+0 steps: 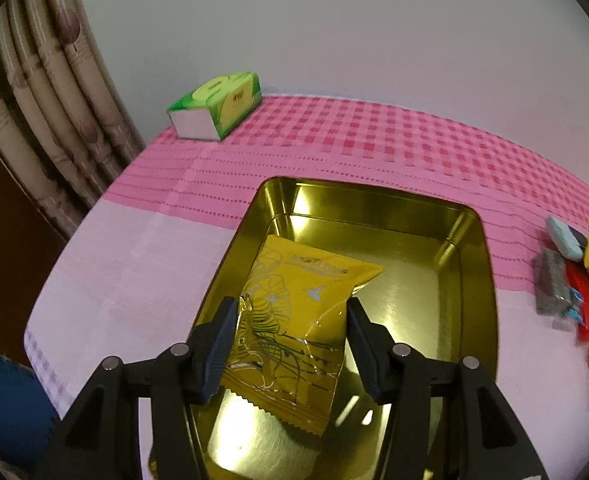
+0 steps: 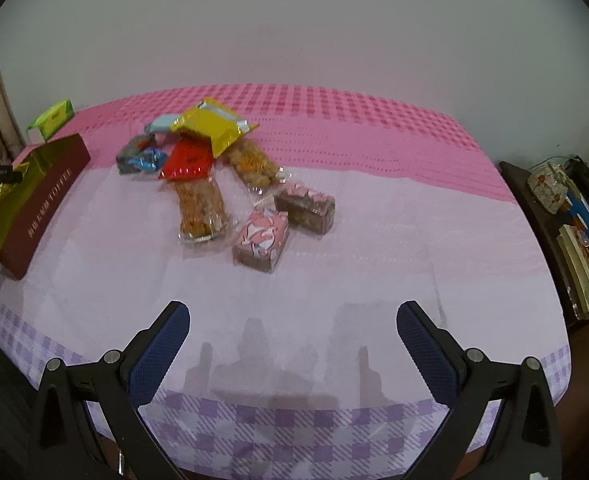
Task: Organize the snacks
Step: 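Carry the yellow packet over the tin and release it inside, then reach the right tool to the pink-patterned wrapped cake and grasp it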
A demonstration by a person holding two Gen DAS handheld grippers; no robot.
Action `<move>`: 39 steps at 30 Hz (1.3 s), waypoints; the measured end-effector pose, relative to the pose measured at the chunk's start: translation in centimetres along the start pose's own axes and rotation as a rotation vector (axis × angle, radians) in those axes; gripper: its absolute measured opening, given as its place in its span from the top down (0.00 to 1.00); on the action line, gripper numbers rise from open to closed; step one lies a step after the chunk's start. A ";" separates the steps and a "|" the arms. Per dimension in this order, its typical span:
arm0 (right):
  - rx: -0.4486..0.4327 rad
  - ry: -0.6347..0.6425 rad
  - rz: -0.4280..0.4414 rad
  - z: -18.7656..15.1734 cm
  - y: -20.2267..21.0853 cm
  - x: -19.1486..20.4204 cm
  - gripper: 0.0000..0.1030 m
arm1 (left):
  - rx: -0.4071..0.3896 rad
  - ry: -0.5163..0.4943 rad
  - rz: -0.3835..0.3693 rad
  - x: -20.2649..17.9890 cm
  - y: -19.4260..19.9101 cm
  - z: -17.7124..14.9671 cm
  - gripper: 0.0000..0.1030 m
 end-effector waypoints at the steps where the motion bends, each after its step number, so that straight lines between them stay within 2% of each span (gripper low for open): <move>1: 0.006 0.002 -0.002 -0.1 -0.2 0.0 0.00 | 0.008 0.006 -0.001 -0.1 -0.4 0.1 0.47; 11: 0.030 -0.004 -0.011 -0.4 -1.4 -0.6 0.00 | 0.073 0.041 -0.003 0.1 -3.7 0.6 0.45; 14: 0.039 -0.002 -0.005 -0.5 -1.7 -0.9 0.00 | 0.102 0.049 -0.013 0.3 -4.2 0.5 0.39; 17: 0.043 -0.002 -0.005 -0.4 -2.1 -1.3 0.00 | 0.070 0.033 -0.030 0.3 -3.5 0.5 0.39; 20: 0.038 -0.014 -0.006 -0.3 -2.5 -1.7 0.00 | -0.015 0.015 -0.074 0.4 -1.1 0.4 0.39; 23: 0.022 -0.031 0.032 -0.3 -2.8 -1.8 0.00 | -0.102 0.013 -0.190 0.8 2.9 -0.8 0.39; 26: -0.029 -0.051 0.051 0.5 -2.5 -2.8 0.00 | -0.176 -0.042 -0.295 1.0 7.8 -4.2 0.36; 27: -0.043 -0.042 0.043 1.0 -2.5 -3.1 0.00 | -0.187 -0.061 -0.312 0.9 8.6 -5.0 0.32; 30: -0.056 0.004 0.023 2.7 -3.1 -4.1 0.01 | -0.203 -0.154 -0.354 0.4 11.3 -10.2 0.31; 33: -0.048 0.061 0.047 4.6 -4.3 -4.5 0.10 | -0.177 -0.183 -0.407 0.0 11.7 -14.4 0.31; 35: -0.021 0.105 0.059 5.7 -5.4 -4.5 0.35 | -0.146 -0.179 -0.451 0.0 11.3 -17.0 0.31; 38: 0.016 0.197 0.072 6.9 -7.1 -3.8 0.55 | -0.105 -0.156 -0.487 0.1 10.0 -19.3 0.31; 39: 0.024 0.211 0.082 7.1 -7.5 -3.8 0.57 | -0.076 -0.150 -0.488 -0.1 9.3 -19.8 0.31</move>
Point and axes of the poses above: each gripper's, at about its wrist camera, not at the fingertips, and y roughly against the way its jaws point, x to its left, z to its top, the point moved 4 cm from there along -y, roughly the way its jaws point, and after that the axes turned 12 degrees about x, right-handed, at the moved point
